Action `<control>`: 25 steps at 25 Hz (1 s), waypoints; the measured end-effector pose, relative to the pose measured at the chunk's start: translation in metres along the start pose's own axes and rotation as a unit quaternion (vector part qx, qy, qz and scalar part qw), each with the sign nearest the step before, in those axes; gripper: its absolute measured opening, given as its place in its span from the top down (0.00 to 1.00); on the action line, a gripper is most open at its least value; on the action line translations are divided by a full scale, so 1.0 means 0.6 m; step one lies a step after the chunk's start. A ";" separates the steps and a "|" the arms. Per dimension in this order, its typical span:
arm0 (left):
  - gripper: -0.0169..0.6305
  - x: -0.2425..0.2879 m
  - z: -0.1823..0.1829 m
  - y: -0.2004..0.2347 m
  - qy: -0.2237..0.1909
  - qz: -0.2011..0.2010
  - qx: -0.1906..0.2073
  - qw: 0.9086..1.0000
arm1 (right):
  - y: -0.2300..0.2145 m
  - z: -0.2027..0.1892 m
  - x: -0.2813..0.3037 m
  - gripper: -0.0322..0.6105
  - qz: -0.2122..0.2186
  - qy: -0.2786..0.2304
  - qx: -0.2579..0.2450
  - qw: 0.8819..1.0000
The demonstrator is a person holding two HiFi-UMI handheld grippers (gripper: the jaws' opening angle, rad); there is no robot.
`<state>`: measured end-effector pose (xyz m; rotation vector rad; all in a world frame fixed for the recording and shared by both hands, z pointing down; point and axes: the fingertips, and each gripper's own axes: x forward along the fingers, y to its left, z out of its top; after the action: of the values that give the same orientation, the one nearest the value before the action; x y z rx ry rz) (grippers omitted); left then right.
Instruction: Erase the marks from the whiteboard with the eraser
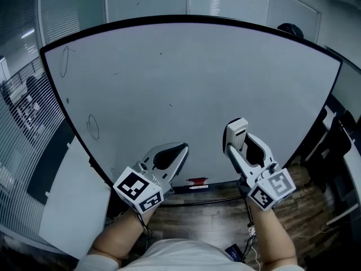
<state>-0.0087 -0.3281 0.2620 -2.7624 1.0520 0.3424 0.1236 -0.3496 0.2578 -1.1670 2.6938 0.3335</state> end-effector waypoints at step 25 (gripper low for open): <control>0.96 -0.125 -0.050 -0.384 0.054 0.080 -0.003 0.995 | 0.164 -0.013 -0.365 0.59 0.104 0.017 0.074 0.992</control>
<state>0.0959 -0.1176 0.3280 -2.7361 1.3042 0.2198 0.1979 -0.1344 0.3348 -0.8616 2.8202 0.1413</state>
